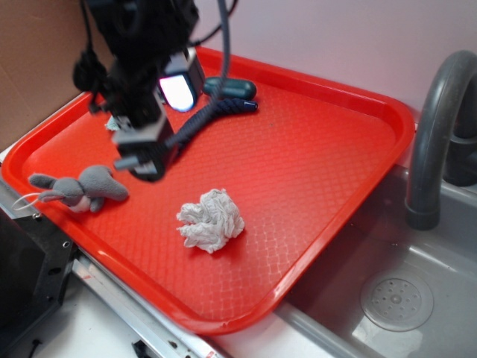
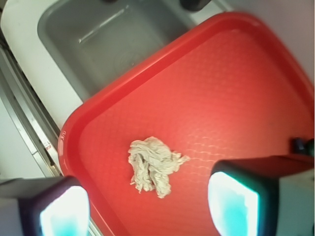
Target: Grab the white paper.
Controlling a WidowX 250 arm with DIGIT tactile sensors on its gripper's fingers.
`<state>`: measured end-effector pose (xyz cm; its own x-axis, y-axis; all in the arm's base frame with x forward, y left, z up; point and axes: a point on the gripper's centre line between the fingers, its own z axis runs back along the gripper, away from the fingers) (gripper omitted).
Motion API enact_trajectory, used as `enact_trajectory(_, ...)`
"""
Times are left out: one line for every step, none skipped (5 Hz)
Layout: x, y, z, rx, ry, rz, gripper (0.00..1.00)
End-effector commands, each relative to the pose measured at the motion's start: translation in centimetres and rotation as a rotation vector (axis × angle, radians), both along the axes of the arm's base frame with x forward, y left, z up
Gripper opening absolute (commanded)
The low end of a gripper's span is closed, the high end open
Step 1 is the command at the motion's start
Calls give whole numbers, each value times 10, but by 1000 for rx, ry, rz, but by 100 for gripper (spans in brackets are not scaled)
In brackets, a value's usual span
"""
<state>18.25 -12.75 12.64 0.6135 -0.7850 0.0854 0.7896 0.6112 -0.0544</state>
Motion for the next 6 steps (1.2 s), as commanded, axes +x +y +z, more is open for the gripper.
enact_trajectory(-11,-12,-33,66,0,11,100)
enact_trajectory(-15,-11,-62,122,18,51,100)
enact_trajectory(-12,-10,-85,162,42,86,100)
enact_trajectory(-8,-12,-107,153,62,81,100)
enact_trajectory(-6,-15,-116,191,83,101,100)
enact_trajectory(-6,-13,-117,206,62,128,0)
